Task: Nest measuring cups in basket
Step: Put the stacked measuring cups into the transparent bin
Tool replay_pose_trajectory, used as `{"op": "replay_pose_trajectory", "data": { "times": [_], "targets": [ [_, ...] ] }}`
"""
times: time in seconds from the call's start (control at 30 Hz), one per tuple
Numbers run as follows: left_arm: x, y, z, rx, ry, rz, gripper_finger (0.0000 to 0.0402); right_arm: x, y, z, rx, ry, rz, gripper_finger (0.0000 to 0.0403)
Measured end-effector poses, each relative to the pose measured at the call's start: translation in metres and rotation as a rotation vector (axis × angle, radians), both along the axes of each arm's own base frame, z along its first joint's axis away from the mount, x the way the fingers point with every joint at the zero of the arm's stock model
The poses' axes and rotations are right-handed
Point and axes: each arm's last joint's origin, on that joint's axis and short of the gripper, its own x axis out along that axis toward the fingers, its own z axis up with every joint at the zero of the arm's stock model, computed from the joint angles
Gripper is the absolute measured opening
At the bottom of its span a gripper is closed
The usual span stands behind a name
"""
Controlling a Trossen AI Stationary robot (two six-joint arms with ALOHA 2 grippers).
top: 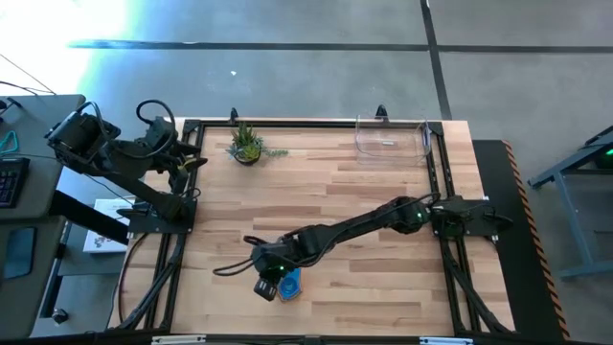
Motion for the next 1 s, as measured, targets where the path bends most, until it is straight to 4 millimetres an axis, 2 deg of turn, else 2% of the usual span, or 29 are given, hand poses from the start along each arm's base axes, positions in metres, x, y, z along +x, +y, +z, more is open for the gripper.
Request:
{"op": "replay_pose_trajectory", "data": {
  "times": [0.37,1.0],
  "targets": [
    [0.000,0.000,0.000,0.000,0.000,0.000,0.0168,-0.003,-0.001,-0.029,-0.031,0.138,-0.010,0.0073],
    [0.000,0.000,0.000,0.000,0.000,0.000,0.0168,-0.020,-0.007,-0.037,-0.088,0.337,-0.030,0.0073]
  ]
}}
